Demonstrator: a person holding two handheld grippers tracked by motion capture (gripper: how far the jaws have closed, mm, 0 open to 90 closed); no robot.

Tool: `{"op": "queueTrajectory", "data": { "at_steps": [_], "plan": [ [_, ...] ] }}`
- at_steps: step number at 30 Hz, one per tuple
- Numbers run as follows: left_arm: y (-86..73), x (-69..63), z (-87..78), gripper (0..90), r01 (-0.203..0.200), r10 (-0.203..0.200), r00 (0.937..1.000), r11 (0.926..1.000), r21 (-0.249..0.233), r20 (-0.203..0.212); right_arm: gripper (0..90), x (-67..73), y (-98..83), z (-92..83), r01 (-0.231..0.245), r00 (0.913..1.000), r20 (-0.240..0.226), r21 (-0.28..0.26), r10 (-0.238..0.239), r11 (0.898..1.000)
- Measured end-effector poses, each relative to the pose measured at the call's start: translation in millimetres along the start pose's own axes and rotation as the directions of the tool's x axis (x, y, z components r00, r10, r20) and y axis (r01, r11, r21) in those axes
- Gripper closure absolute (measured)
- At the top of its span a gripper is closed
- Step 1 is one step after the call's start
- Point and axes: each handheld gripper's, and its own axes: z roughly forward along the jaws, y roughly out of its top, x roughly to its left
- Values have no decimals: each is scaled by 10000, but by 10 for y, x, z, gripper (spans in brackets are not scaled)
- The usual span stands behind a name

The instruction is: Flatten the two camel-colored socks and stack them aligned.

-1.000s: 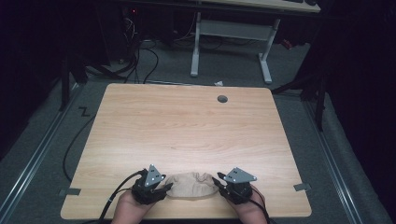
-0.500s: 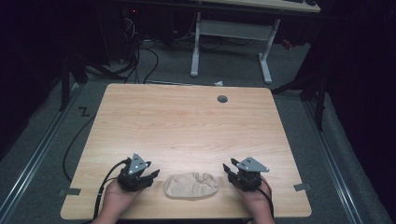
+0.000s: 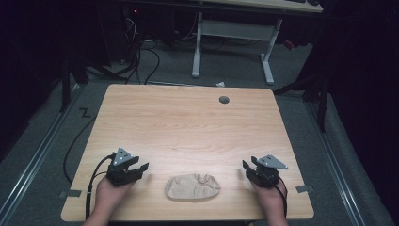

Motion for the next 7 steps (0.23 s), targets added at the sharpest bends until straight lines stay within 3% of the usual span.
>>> {"op": "queueTrajectory", "data": {
  "at_steps": [3,7],
  "plan": [
    [-2,-17,7,488,-6,5,9999,10000,36,101,563,7,-12,2,-47,10000,-1,121,47,9999],
    [22,-97,7,487,-440,439,9990,9990,61,125,564,52,-11,-19,243,9997,36,182,-244,9995]
  ]
}}
